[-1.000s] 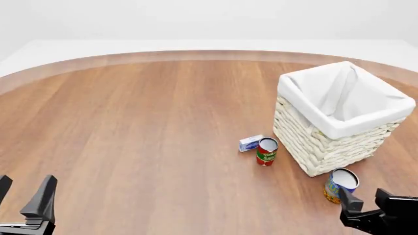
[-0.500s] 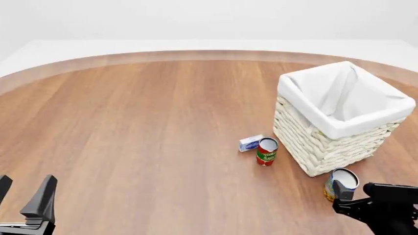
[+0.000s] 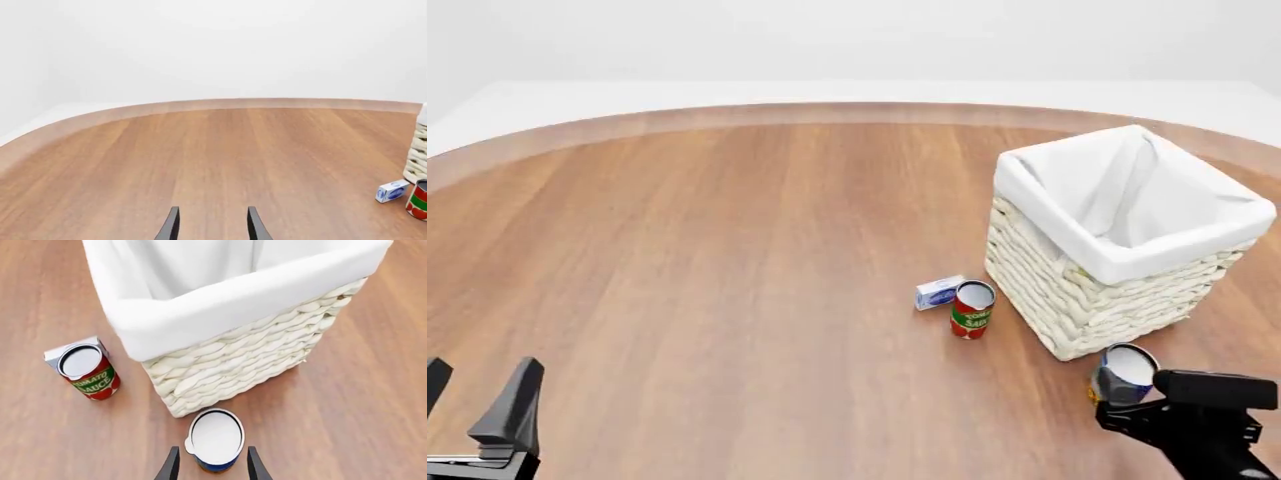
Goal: Pick up the alphabet soup and the cream cheese box, and put them in the basket.
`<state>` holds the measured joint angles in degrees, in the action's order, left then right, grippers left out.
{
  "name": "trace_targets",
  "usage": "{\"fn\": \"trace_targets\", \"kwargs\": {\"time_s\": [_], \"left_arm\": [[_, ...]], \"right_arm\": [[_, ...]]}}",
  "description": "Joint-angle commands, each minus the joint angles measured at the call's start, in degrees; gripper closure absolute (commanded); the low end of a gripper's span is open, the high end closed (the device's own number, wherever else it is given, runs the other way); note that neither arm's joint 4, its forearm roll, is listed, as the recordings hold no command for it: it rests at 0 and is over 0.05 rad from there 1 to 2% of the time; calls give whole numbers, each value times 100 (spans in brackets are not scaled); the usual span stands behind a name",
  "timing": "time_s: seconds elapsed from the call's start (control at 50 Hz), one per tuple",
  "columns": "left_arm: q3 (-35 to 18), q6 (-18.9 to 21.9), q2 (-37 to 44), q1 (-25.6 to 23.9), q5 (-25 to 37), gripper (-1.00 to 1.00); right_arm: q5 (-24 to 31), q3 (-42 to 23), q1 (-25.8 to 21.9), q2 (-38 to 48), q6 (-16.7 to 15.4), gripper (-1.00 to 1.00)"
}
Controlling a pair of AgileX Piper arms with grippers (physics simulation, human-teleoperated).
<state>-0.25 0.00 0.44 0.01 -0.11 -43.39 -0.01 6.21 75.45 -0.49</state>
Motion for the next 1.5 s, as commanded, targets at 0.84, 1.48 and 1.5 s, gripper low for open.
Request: {"fn": "trace_targets", "kwargs": {"time_s": [0.84, 1.48, 1.5], "left_arm": [[0, 1, 0, -1, 0, -100], [0, -1, 2, -1, 0, -100], [0, 0, 0, 0, 0, -100]], "right_arm": [[-2650, 0, 7, 2798, 115, -100], [643, 1, 125, -847, 40, 100], [773, 1, 119, -982, 38, 100]]}}
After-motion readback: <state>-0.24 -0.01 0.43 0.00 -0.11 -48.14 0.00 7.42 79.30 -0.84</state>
